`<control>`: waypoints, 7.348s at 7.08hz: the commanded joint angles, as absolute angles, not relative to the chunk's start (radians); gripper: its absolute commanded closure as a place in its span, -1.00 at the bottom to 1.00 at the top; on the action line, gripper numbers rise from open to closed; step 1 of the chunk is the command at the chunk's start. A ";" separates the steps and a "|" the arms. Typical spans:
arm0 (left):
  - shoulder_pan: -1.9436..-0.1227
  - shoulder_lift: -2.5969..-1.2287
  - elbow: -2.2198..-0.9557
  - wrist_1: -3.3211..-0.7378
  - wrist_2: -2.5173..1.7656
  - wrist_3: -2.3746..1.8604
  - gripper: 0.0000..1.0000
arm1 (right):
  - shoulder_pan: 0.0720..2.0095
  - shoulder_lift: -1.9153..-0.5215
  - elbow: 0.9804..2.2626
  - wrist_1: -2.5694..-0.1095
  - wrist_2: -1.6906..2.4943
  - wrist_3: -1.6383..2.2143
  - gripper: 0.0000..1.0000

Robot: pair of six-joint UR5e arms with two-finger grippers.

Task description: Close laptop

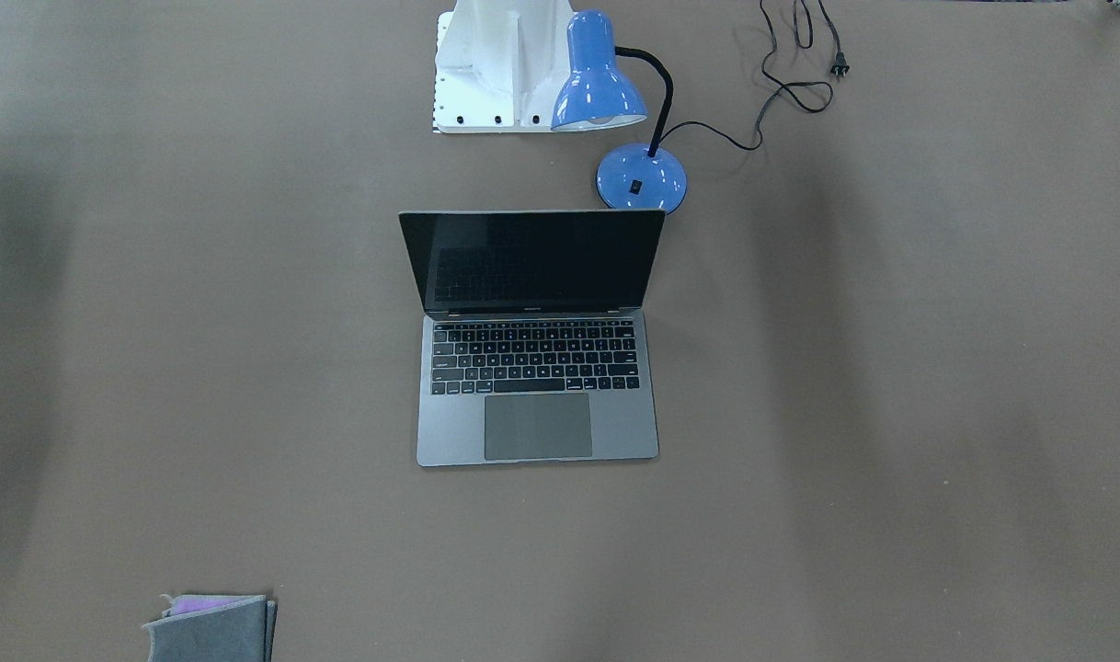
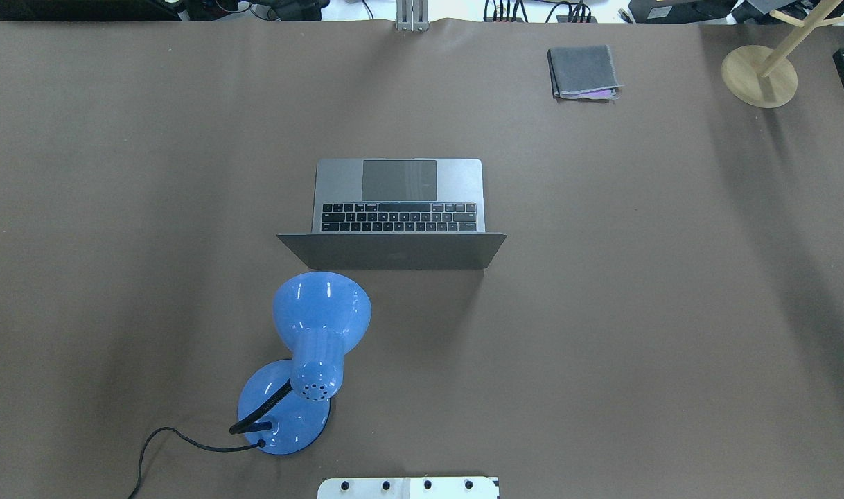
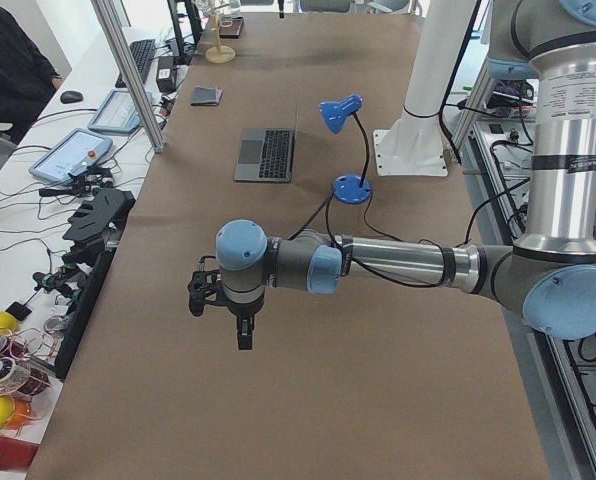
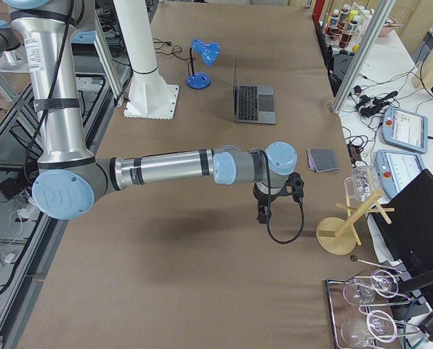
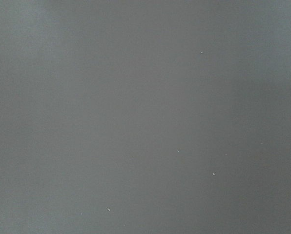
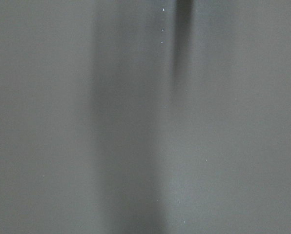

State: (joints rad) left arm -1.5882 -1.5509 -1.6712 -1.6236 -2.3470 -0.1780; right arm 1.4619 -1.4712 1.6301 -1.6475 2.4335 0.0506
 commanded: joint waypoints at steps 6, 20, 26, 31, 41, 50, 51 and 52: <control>-1.331 -1.761 -1.762 -1.664 -2.467 -0.473 -0.96 | 1.269 -1.168 1.589 -1.623 2.586 0.411 -1.00; -0.769 -1.850 -2.014 -1.848 -2.399 -1.202 1.00 | 0.811 -1.318 1.957 -1.266 2.548 1.028 1.00; -0.670 -1.974 -1.916 -1.847 -2.352 -1.313 1.00 | 0.638 -1.254 1.945 -1.267 2.431 1.057 1.00; -0.655 -2.071 -1.844 -1.850 -2.318 -1.330 1.00 | 0.655 -1.089 1.843 -1.278 2.292 1.077 1.00; -0.787 -2.331 -1.317 -2.066 -2.209 -1.285 1.00 | 0.776 -0.705 1.235 -1.138 2.222 1.071 1.00; -0.712 -2.339 -1.184 -2.195 -2.008 -1.282 1.00 | 0.735 -0.655 1.038 -1.006 2.148 1.075 1.00; -0.710 -2.339 -1.183 -2.195 -2.006 -1.282 1.00 | 0.738 -0.655 1.042 -1.005 2.149 1.075 1.00; -0.710 -2.339 -1.183 -2.195 -2.006 -1.282 1.00 | 0.742 -0.653 1.042 -1.000 2.151 1.075 1.00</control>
